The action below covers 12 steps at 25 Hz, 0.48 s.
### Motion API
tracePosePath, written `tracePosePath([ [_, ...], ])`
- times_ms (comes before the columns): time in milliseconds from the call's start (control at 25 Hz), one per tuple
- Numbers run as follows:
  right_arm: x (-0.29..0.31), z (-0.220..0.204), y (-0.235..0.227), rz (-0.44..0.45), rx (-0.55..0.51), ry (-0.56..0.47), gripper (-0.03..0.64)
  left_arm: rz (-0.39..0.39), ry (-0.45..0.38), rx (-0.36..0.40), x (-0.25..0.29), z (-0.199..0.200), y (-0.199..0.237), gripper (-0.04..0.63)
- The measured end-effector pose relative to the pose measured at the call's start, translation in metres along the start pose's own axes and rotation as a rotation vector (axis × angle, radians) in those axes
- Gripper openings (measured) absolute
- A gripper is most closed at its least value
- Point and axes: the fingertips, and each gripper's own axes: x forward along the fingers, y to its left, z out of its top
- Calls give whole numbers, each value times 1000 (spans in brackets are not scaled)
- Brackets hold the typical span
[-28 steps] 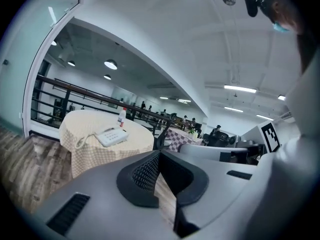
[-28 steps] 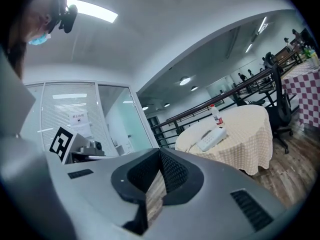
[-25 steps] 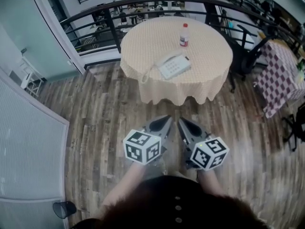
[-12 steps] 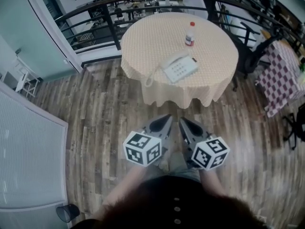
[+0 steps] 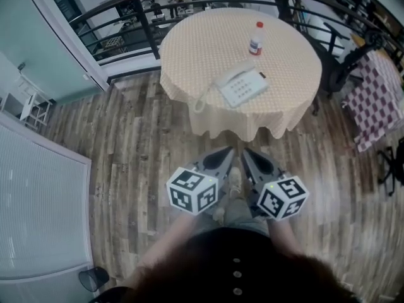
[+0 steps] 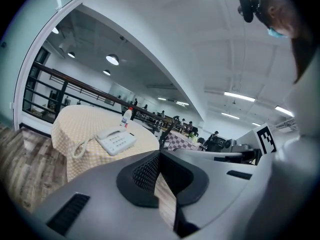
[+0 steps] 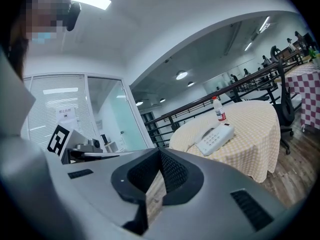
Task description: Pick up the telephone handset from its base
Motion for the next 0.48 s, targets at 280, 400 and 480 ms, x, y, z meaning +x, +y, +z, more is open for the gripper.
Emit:
tracePosePath([
  [280,27,28,-22,-17,-27,-27,11,-10,1,26,30,24,18,6],
  [400,40,35,-41,-33,-13,-28,11,-6,8,29,48,30,29,7],
  [480,52,41,-55,-37,-5,-26,11,-7,17,28,62,34,38,6],
])
